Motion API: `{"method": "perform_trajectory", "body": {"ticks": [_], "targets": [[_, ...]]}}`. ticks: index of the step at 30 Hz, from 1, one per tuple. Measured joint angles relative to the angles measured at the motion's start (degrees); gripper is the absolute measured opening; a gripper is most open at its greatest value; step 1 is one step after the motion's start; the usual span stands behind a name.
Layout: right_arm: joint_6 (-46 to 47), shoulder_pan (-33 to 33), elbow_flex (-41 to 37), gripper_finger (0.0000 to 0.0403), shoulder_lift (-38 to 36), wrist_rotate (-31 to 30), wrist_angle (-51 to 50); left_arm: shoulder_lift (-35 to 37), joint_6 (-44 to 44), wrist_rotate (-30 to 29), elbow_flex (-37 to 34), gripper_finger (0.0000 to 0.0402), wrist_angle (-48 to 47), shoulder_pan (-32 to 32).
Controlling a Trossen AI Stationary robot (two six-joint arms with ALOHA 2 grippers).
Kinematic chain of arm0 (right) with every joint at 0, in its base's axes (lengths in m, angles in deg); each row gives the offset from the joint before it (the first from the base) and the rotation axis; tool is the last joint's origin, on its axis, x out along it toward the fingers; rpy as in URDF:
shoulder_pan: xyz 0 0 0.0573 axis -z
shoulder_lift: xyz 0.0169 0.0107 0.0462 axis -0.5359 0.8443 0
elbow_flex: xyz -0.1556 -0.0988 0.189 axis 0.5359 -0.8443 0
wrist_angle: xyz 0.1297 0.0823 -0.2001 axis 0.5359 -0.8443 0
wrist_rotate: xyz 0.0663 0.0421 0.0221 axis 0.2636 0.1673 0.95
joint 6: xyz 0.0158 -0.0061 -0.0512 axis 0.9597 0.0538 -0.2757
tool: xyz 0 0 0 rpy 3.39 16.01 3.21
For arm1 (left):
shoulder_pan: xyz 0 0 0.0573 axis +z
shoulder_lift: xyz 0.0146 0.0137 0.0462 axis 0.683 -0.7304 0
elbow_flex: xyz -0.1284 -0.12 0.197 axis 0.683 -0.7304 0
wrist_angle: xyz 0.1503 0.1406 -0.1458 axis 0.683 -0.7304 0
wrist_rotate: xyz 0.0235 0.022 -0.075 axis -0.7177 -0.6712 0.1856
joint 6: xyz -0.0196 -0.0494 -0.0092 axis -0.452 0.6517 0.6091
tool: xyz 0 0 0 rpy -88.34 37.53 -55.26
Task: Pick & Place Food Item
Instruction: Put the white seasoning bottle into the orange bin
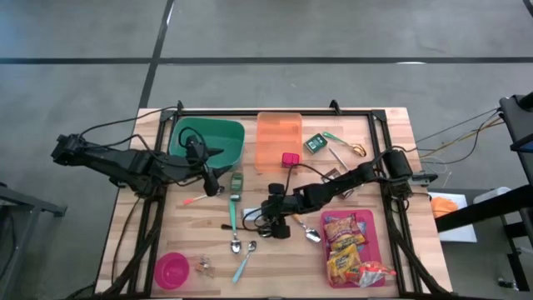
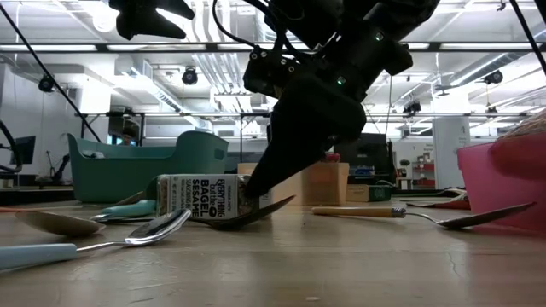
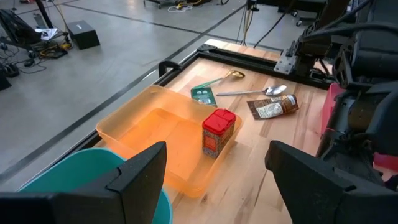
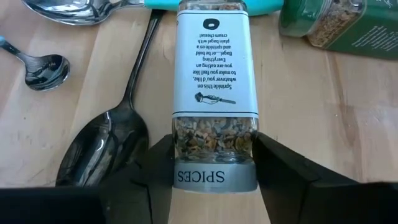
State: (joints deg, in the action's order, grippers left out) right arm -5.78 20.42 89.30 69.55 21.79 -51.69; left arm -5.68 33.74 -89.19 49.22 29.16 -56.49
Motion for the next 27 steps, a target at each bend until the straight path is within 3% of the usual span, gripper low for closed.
{"method": "perform_trajectory", "body": {"ticks": [27], "targets": [[-1.20,-0.17,-0.67,0.0176,-0.04,0.15,-0.18,-1.29,-0.07,0.00,0.00,0.0285,0.30,0.04]]}}
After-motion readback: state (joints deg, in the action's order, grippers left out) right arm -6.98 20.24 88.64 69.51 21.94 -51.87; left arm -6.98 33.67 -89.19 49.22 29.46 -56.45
